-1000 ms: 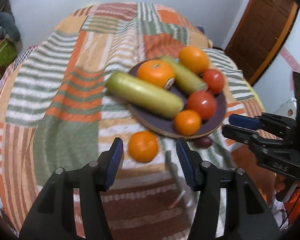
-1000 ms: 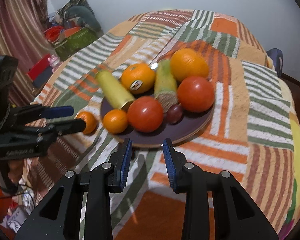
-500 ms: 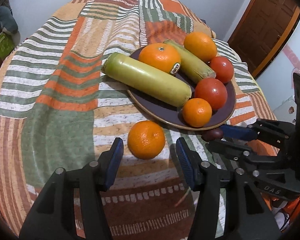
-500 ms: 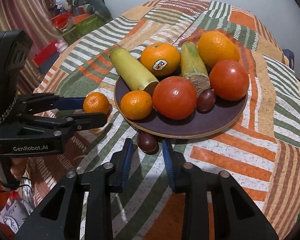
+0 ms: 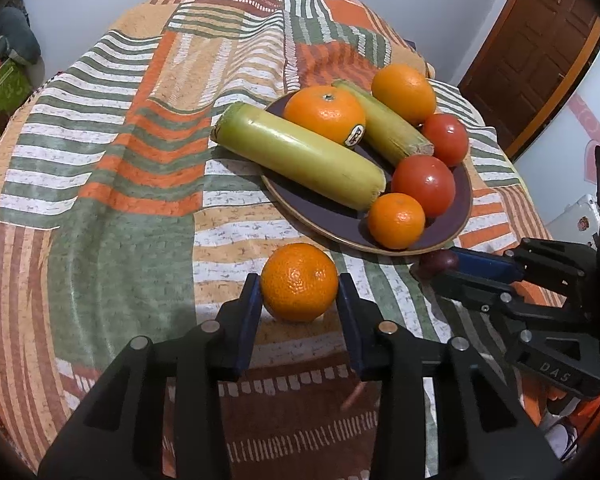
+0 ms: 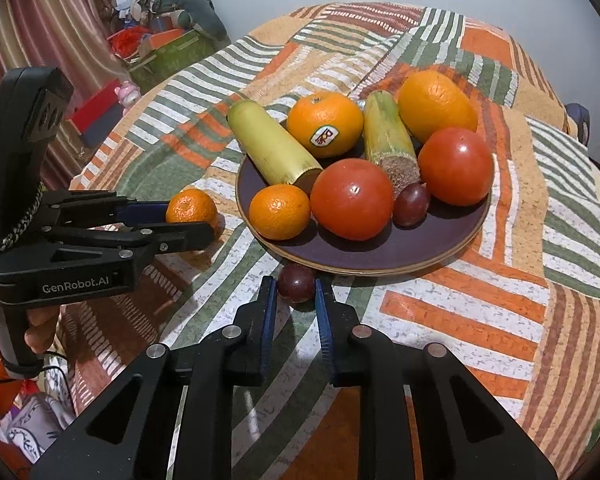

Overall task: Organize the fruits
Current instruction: 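Set the plum and mandarin on the plate and open both tools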

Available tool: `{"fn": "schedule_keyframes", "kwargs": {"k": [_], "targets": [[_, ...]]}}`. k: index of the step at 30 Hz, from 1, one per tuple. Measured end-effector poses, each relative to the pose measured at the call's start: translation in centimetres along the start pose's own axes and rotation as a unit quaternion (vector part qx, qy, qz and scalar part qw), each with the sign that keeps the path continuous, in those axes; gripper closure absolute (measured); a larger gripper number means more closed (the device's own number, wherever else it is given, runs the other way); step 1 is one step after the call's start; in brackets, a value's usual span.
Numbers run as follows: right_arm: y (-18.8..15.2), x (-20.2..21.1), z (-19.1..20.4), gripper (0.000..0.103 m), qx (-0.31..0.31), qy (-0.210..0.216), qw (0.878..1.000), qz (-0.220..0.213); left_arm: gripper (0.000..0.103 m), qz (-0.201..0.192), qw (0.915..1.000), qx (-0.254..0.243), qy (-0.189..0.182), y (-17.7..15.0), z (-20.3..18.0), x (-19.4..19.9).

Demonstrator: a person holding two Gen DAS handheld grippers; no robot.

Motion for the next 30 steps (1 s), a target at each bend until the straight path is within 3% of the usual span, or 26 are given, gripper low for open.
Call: {"fn": "schedule_keyframes", "kwargs": {"k": [11, 30], "targets": [[0.2, 2.3, -1.7, 0.085, -0.017, -0.021, 0.999, -0.024, 0.065, -0.03, 0.9994, -0.012, -0.012, 1.8, -1.9, 1.7], [0.1, 1.8, -4.4, 0.082, -0.044, -0.047, 0.998, -0.026, 0.065, -0.01, 0.9999, -0.009, -0.007, 3.6, -2.3, -1.1]]}}
Point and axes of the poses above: each gripper's, at about its wrist camera, not at the fingertips, and x roughly against the way its jaws point, z to its left, y to its top, the point moved 4 cm from there along -x, roughly the way its jaws point, and after that the axes turned 10 degrees about x, right-handed, at the moved point
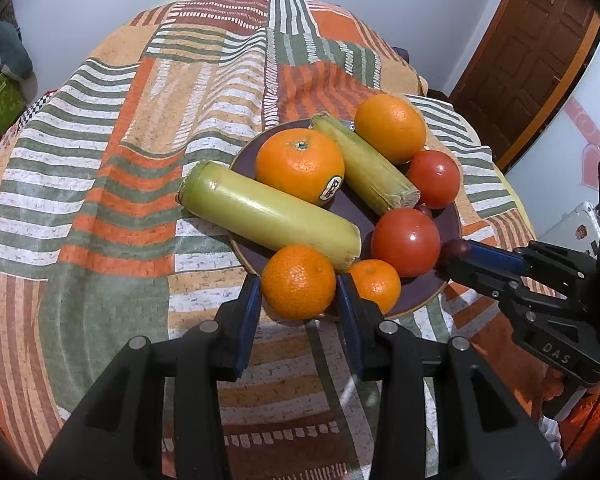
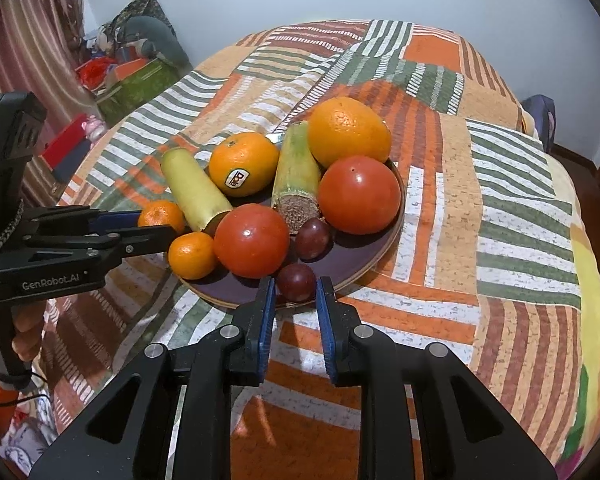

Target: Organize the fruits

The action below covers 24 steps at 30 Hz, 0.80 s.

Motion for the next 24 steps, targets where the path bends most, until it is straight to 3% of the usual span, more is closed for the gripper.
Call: {"fn": "schedule_keyframes", "kwargs": {"k": [6, 12, 18, 24], "targets": [[0.1, 0.3, -0.6, 0.078, -0.006, -0.003, 1.0, -0.002, 0.063, -0.003, 1.0, -0.004, 0.006, -0.1, -0.2, 0.4], [0.8, 2.4, -0.7, 0.078, -0.004, -0.017, 1.0, -0.023, 0.063, -0.031, 0.9995, -0.002, 0.004, -0.1, -0.6, 3.1], [2.2, 6.6, -0.2, 0.076, 0.004, -0.042, 0.997, -0.072, 0.063, -0.1, 0.995, 0.003, -0.004, 0.5, -1.7, 8.4], [4.3, 12.7, 0.3, 0.076, -0.012, -0.054, 0.986, -0.159, 0.063, -0.19, 0.9816, -0.01, 0.006, 0.7, -3.5, 15.0]]}}
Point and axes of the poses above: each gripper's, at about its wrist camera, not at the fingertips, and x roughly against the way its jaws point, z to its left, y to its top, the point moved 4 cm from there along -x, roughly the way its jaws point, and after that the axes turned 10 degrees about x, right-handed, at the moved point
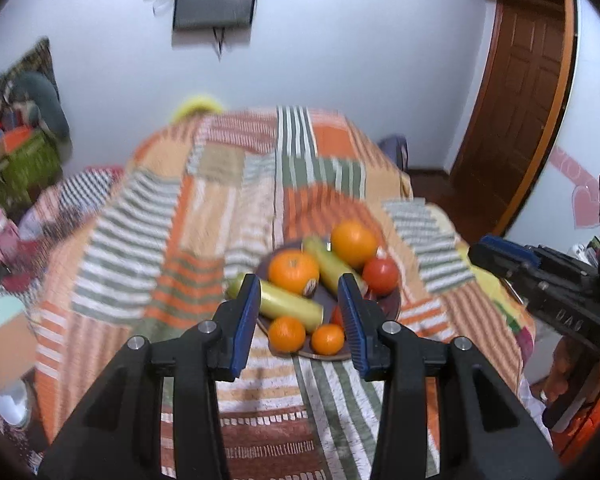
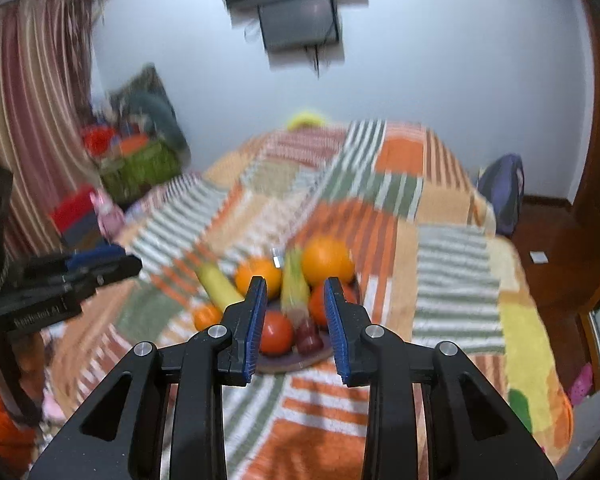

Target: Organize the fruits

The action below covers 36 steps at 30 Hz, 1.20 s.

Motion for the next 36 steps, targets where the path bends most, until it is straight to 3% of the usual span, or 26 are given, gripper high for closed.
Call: {"fn": "schedule_keyframes", "kwargs": {"k": [7, 11, 14, 18, 27, 31, 33, 36], "targets": [[3.3, 6.1, 2.4, 0.075, 0.025, -0.003, 0.996, -0.09, 0.063, -0.088, 0.996, -0.011, -0.009, 1.9, -2.1, 6.9], [4.0, 8.8, 3.9, 0.065, 0.044, -0.014, 0.991, -0.129, 0.062, -0.134, 0.9909, -0.015, -0.005, 2.5, -3.1, 10.2], [4.3, 10.4, 4.8, 0.063, 0.053, -0.022, 0.986, -0.157, 0.054, -0.156, 0.9876, -0.015, -0.004, 2.6, -3.8, 12.0], [4.3, 11.8, 5.3, 0.048, 0.048, -0.024, 0.982, -0.183, 0.041, -0.182, 0.9832, -0.016, -0.005, 2.5, -4.5, 14.2], [4.3, 12.6, 5.2, 0.019, 0.038, -0.046, 0.977, -0.205, 0.017, -0.227, 0.9736, -0.021, 0.0, 1.7, -5.5, 18.0], [4.0, 13.5, 5.8, 0.011, 0.039, -0.056, 0.975, -0.214, 0.013, -0.235, 0.9718, -0.025, 0.003, 1.5, -5.6, 18.5], [4.0, 13.6, 5.8, 0.002, 0.038, -0.064, 0.973, -0.216, 0.01, -0.236, 0.9713, -0.027, 0.004, 1.4, -5.7, 18.5], [3.7, 13.8, 5.8, 0.0, 0.038, -0.075, 0.972, -0.219, 0.005, -0.241, 0.9701, -0.026, 0.005, 1.1, -5.8, 18.8]]}}
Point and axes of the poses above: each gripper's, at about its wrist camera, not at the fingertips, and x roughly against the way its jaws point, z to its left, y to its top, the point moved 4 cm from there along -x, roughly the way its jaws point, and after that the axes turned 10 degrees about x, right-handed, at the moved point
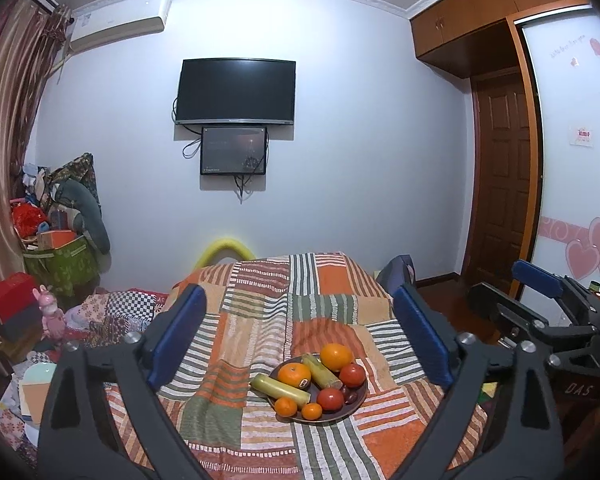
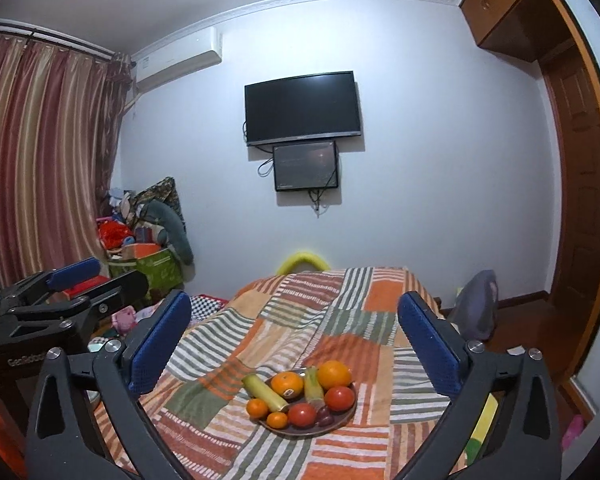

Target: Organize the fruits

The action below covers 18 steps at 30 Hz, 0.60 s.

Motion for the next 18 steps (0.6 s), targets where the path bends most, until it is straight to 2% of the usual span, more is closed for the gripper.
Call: {"fn": "schedule_keyframes", "kwargs": {"k": [18], "targets": [[-0.2, 0.73, -0.11, 0.0, 0.001, -0.007, 1.0, 0.001, 0.001, -0.002, 1.0, 0.0, -0.003, -0.22, -0.31, 0.37]]}}
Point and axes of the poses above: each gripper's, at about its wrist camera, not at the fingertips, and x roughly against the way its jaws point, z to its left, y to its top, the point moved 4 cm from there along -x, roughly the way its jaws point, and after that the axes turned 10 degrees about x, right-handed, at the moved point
